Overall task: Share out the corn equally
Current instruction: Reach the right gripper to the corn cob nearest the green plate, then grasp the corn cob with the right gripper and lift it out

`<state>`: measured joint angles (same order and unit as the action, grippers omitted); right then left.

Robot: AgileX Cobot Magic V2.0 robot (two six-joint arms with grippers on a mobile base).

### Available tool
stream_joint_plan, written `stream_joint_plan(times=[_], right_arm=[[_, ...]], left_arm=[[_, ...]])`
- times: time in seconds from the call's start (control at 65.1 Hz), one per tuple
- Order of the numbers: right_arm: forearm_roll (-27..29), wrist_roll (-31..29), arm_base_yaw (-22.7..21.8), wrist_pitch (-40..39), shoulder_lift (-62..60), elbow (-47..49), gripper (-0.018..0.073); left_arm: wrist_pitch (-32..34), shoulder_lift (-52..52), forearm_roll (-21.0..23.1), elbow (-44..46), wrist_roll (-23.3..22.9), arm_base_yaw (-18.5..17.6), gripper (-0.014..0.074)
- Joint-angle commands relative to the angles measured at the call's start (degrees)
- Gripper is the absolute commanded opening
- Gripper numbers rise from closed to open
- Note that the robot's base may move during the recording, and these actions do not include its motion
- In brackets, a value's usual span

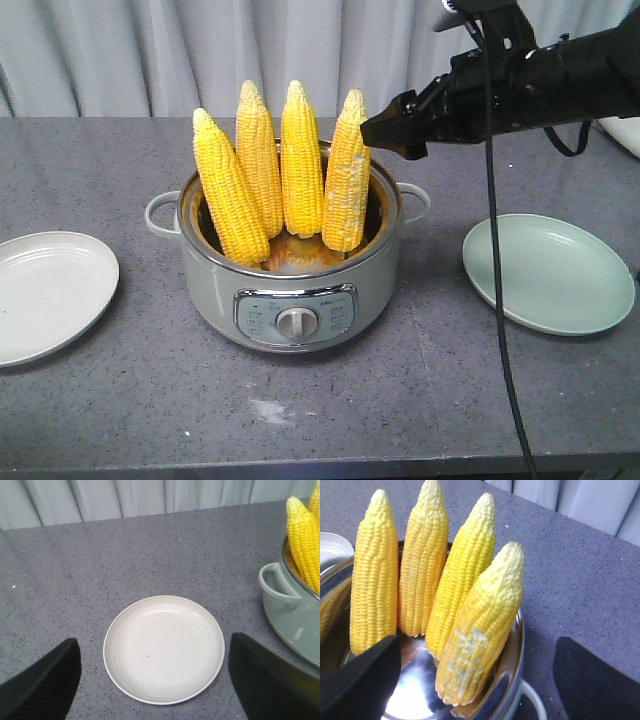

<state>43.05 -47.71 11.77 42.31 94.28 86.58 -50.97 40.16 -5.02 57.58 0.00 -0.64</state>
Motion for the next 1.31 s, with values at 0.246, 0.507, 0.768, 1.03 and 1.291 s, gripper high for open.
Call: stream_joint_plan(times=[0.246, 0.507, 0.768, 1.03, 1.291], right_arm=[[7.19, 0.38, 0.12, -2.51, 8.76, 11.15, 0.0588], [12.61, -0.92, 0.12, -1.13, 13.74, 13.64, 0.0581], [14.08, -3.34, 0.12, 3.00, 13.84, 13.64, 0.0433], [14.81, -4.29, 0.12, 5.68, 13.84, 13.64, 0.0272], [14.74, -4.23, 0.06, 7.01, 10.11, 13.64, 0.0269]], left_arm=[[3.47, 0.47, -0.05, 1.78, -0.35, 0.08, 0.0587], [3.47, 0.47, -0.05, 1.78, -0.35, 0.08, 0.0587], [3.47, 0.47, -0.05, 1.78, -0.35, 0.08, 0.0587], [3.47, 0.47, -0.05, 1.78, -0.35, 0.08, 0.0587], [3.47, 0.47, -0.05, 1.78, -0.35, 0.08, 0.0587]])
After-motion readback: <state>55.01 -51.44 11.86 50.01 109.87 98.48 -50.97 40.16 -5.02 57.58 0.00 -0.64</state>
